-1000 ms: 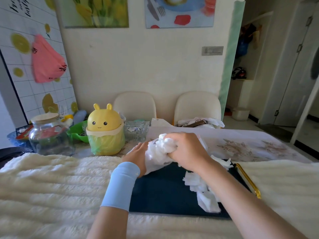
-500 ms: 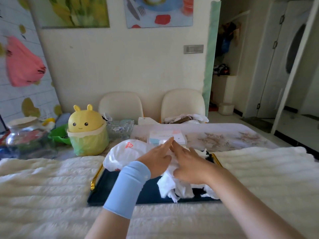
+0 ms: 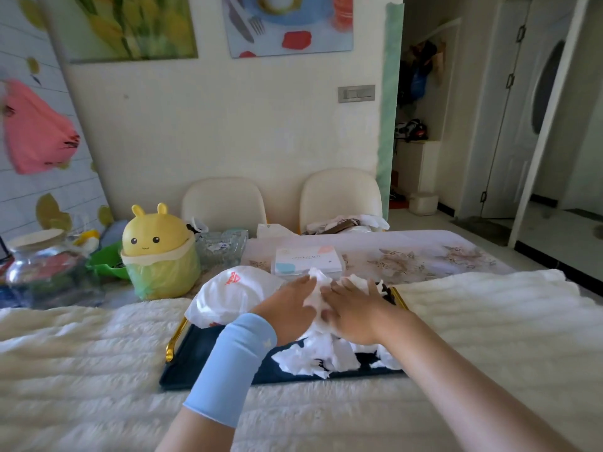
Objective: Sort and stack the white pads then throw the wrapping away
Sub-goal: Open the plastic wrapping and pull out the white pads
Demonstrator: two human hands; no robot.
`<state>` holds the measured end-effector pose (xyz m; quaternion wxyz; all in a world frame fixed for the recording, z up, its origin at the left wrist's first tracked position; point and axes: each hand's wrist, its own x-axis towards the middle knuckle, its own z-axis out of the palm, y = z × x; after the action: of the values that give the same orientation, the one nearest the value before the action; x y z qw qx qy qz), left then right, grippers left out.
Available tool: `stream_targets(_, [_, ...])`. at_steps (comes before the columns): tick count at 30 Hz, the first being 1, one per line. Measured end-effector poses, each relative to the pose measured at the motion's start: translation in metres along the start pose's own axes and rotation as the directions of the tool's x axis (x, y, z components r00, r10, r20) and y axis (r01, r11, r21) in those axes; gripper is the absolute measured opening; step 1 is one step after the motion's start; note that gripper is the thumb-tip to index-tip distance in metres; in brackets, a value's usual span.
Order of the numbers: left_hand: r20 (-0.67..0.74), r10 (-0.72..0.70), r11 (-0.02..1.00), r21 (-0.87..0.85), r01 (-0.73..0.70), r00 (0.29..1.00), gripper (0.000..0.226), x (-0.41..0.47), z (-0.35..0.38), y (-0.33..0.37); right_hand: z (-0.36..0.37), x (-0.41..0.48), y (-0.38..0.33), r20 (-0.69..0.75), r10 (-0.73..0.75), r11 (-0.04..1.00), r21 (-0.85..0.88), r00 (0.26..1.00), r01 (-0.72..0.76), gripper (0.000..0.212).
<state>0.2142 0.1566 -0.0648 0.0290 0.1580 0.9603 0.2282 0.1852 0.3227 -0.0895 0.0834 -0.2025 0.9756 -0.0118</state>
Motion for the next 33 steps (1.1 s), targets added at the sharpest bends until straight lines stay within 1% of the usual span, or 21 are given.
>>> stream_targets(2, [-0.094, 0.04, 0.998, 0.044, -0.036, 0.995, 0.054, 0.006, 0.0, 0.002, 0.001, 0.0, 0.0, 0.042, 0.017, 1.0, -0.01, 0.999, -0.016, 0.063])
stream_targets(3, [-0.105, 0.05, 0.995, 0.09, -0.041, 0.993, 0.053, 0.01, 0.004, 0.003, -0.001, -0.002, 0.001, 0.039, 0.019, 0.999, 0.026, 0.999, -0.02, 0.062])
stream_targets(4, [-0.091, 0.042, 0.991, 0.127, -0.03, 0.995, 0.054, 0.016, 0.008, 0.002, -0.005, -0.005, 0.004, 0.03, 0.021, 0.995, 0.097, 0.999, -0.024, 0.061])
stream_targets(6, [0.017, -0.034, 0.986, 0.163, 0.031, 0.999, 0.061, 0.024, 0.019, 0.003, -0.012, -0.013, 0.009, -0.025, 0.037, 0.952, 0.304, 0.999, -0.028, 0.054])
stream_targets(7, [0.085, -0.069, 0.985, 0.166, 0.054, 0.994, 0.067, 0.028, 0.023, 0.005, -0.016, -0.017, 0.013, -0.065, 0.06, 0.924, 0.38, 0.996, -0.031, 0.052])
stream_targets(8, [0.138, -0.088, 0.985, 0.16, 0.065, 0.986, 0.073, 0.031, 0.027, 0.005, -0.018, -0.019, 0.015, -0.113, 0.08, 0.91, 0.414, 0.99, -0.026, 0.05])
stream_targets(10, [0.189, -0.093, 0.987, 0.143, 0.067, 0.978, 0.09, 0.035, 0.034, 0.005, -0.018, -0.018, 0.02, -0.194, 0.093, 0.915, 0.402, 0.977, -0.007, 0.051])
stream_targets(11, [0.195, -0.088, 0.99, 0.127, 0.063, 0.977, 0.097, 0.037, 0.038, 0.004, -0.017, -0.017, 0.022, -0.194, 0.085, 0.925, 0.38, 0.977, -0.005, 0.054])
stream_targets(13, [0.193, -0.082, 0.995, 0.068, 0.07, 0.978, 0.109, 0.037, 0.039, 0.004, -0.01, -0.013, 0.025, -0.097, 0.061, 0.964, 0.265, 0.993, -0.034, 0.06])
stream_targets(15, [0.199, -0.083, 0.996, 0.003, 0.084, 0.977, 0.115, 0.038, 0.031, 0.001, -0.001, -0.009, 0.026, 0.013, 0.058, 0.988, 0.145, 0.998, -0.059, 0.063])
stream_targets(16, [0.198, -0.076, 0.997, -0.01, 0.08, 0.977, 0.112, 0.038, 0.025, 0.0, 0.002, -0.007, 0.026, 0.054, 0.062, 0.989, 0.129, 0.997, -0.069, 0.064])
stream_targets(17, [0.183, -0.07, 0.997, -0.007, 0.072, 0.981, 0.103, 0.039, 0.02, 0.001, 0.003, -0.007, 0.025, 0.079, 0.067, 0.988, 0.132, 0.995, -0.077, 0.064])
stream_targets(19, [0.107, -0.058, 0.997, 0.051, 0.053, 0.993, 0.077, 0.041, 0.019, 0.002, -0.001, -0.007, 0.024, 0.064, 0.072, 0.984, 0.16, 0.995, -0.081, 0.067])
stream_targets(20, [0.075, -0.068, 0.994, 0.091, 0.061, 0.995, 0.067, 0.042, 0.022, 0.005, -0.004, -0.007, 0.024, 0.046, 0.07, 0.977, 0.197, 0.996, -0.078, 0.067])
stream_targets(21, [0.075, -0.089, 0.989, 0.124, 0.079, 0.993, 0.06, 0.043, 0.027, 0.006, -0.007, -0.007, 0.024, 0.032, 0.069, 0.966, 0.248, 0.997, -0.075, 0.065])
stream_targets(23, [0.158, -0.156, 0.976, 0.176, 0.128, 0.975, 0.057, 0.044, 0.035, 0.008, -0.009, -0.007, 0.022, 0.025, 0.072, 0.949, 0.305, 0.997, -0.076, 0.06])
stream_targets(25, [0.205, -0.171, 0.972, 0.195, 0.131, 0.964, 0.059, 0.045, 0.035, 0.008, -0.009, -0.006, 0.019, 0.068, 0.072, 0.967, 0.241, 0.995, -0.086, 0.06])
stream_targets(26, [0.2, -0.163, 0.976, 0.174, 0.129, 0.966, 0.062, 0.044, 0.028, 0.008, -0.009, -0.005, 0.019, 0.085, 0.074, 0.975, 0.202, 0.994, -0.09, 0.06])
stream_targets(29, [0.129, -0.093, 0.995, 0.047, 0.088, 0.987, 0.075, 0.035, -0.003, 0.011, -0.021, -0.005, 0.014, 0.048, 0.085, 0.982, 0.163, 0.995, -0.091, 0.057])
stream_targets(31, [0.054, -0.076, 0.997, -0.023, 0.078, 0.996, 0.069, 0.031, -0.025, 0.005, -0.035, -0.004, 0.006, -0.041, 0.067, 0.973, 0.223, 0.997, -0.056, 0.055])
stream_targets(33, [-0.07, -0.07, 0.997, -0.05, 0.067, 0.995, 0.06, 0.029, -0.045, -0.008, -0.046, 0.003, -0.007, -0.162, 0.031, 0.96, 0.278, 0.986, 0.016, 0.052])
